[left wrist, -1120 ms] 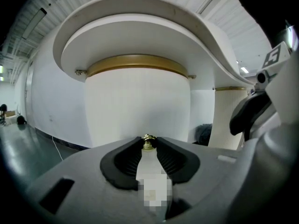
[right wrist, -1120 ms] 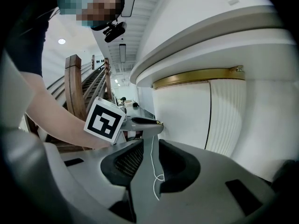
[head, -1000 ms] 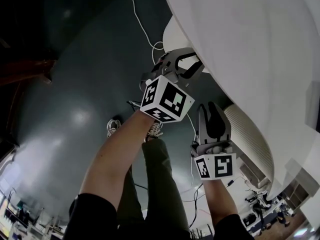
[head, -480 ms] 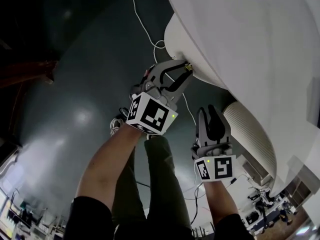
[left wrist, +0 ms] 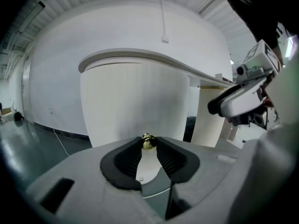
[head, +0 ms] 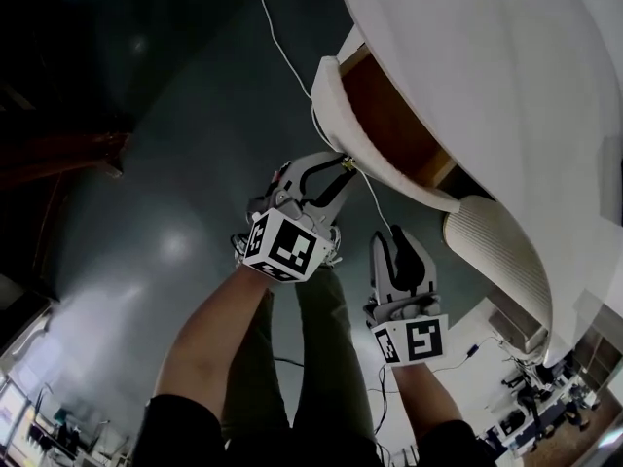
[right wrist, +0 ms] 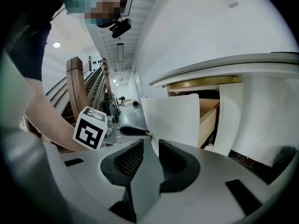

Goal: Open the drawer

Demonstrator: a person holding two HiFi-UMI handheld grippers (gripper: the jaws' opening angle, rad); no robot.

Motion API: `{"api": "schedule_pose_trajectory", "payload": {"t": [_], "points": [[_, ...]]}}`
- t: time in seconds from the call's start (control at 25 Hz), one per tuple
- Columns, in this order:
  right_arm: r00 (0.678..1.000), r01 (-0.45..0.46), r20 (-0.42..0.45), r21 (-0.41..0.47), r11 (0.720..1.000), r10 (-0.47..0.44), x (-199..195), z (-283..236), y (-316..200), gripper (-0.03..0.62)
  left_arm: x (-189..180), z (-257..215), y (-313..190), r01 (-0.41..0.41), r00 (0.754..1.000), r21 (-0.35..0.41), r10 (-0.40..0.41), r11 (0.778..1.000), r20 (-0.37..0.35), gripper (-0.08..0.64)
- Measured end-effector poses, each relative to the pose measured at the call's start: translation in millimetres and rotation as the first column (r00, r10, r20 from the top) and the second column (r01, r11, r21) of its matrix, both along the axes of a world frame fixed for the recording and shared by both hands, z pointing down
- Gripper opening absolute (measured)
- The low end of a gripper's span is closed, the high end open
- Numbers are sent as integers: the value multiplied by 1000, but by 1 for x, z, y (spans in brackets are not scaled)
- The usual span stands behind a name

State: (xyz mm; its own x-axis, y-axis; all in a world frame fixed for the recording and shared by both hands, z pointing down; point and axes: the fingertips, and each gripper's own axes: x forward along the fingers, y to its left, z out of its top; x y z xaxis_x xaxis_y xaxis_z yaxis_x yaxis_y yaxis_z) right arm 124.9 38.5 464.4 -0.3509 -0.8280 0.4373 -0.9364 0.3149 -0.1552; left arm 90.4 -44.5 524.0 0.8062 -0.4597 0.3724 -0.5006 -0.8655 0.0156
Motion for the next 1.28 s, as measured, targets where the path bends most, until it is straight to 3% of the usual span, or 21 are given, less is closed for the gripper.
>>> {"api": "schedule_pose_trajectory", "payload": {"t": [0.32, 0.64, 0.96, 1.28], "points": [[996, -88, 13, 27, 996, 88, -34, -8, 28, 104, -32, 6, 32, -52, 998, -21, 52, 998, 20, 100], [972, -233, 17, 43, 971, 233, -50, -18, 56, 104, -61, 7, 61, -130, 990, -44, 132, 991, 47, 100], [959, -282, 9, 35, 959, 282, -71, -24, 80, 103, -84, 7, 82, -141, 989, -64, 144, 988, 37, 100], [951, -310, 16, 51, 950, 309, -75, -32, 91, 103, -84, 8, 81, -140, 988, -71, 144, 988, 52, 100]]}}
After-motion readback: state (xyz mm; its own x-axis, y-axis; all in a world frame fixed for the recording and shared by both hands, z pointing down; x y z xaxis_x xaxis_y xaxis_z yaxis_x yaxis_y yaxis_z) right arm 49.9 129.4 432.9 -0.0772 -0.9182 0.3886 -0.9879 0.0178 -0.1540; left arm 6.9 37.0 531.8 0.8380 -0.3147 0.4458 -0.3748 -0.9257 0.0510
